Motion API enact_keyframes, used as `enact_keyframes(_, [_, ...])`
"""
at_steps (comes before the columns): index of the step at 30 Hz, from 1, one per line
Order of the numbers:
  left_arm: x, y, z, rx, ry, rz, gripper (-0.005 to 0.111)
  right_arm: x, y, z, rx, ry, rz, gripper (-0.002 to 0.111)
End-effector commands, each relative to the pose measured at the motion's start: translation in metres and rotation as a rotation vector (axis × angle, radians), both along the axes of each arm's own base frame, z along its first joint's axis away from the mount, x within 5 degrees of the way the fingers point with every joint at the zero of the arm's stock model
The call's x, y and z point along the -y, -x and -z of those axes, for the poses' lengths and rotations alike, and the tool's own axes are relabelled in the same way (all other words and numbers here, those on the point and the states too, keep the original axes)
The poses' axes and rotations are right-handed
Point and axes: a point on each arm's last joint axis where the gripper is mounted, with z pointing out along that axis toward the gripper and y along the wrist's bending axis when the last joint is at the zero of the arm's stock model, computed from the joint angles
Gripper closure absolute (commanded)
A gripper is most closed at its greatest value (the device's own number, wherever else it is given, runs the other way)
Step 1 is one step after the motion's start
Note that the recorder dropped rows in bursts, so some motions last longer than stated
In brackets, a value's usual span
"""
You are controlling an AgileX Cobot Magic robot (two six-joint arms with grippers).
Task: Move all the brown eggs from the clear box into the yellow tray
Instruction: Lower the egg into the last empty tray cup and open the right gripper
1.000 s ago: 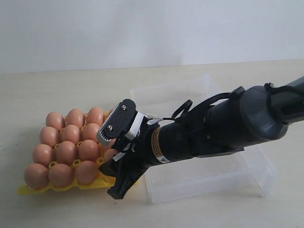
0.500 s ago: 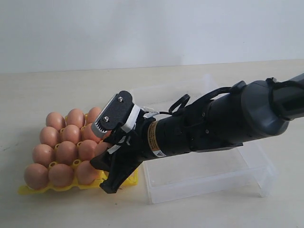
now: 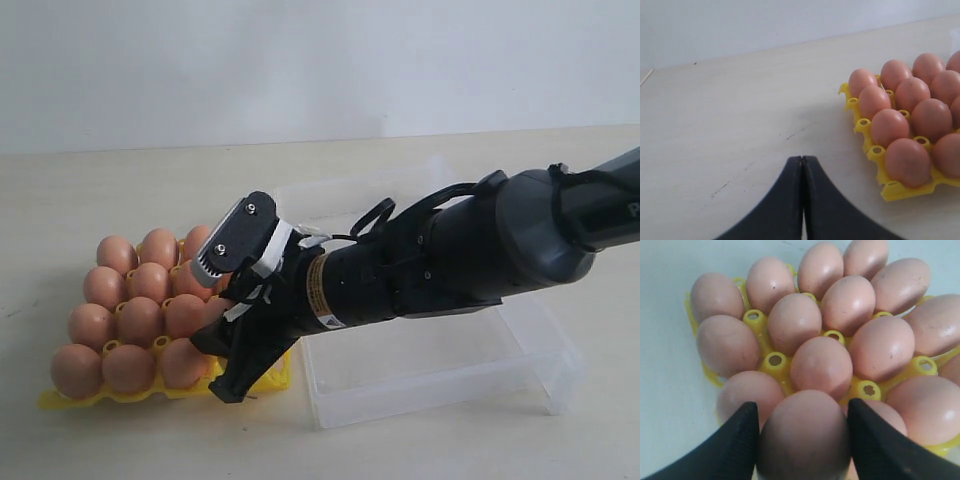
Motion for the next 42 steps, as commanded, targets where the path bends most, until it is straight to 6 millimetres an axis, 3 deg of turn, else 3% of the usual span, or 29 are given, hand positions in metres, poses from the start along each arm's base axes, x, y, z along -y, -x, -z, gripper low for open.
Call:
enact_keyframes(1, [0.0003, 0.0002, -0.0022, 0.016, 0.007, 0.004, 0.107, -0.0006, -0.0014, -0.0005, -0.001, -0.003, 0.006, 0.108])
enact_keyframes(11, [0.0003, 0.0002, -0.0022, 0.016, 0.007, 0.004, 0.107, -0.0020, -0.0007, 0.0028, -0.027, -0.019, 0.008, 0.107])
enact_keyframes(28, [0.0003, 0.0002, -0.0022, 0.016, 0.007, 0.004, 0.107, -0.0034, 0.0001, 0.0015, -0.052, -0.049, 0.016, 0.066])
enact_keyframes(37, [0.0003, 0.0002, -0.0022, 0.016, 0.007, 0.004, 0.107, -0.0032, -0.0018, 0.0007, -0.071, -0.069, 0.058, 0.063])
enact_keyframes(42, [0.0003, 0.0002, -0.0022, 0.016, 0.007, 0.004, 0.107, -0.0027, -0.0032, 0.0005, -0.083, -0.078, 0.088, 0.052])
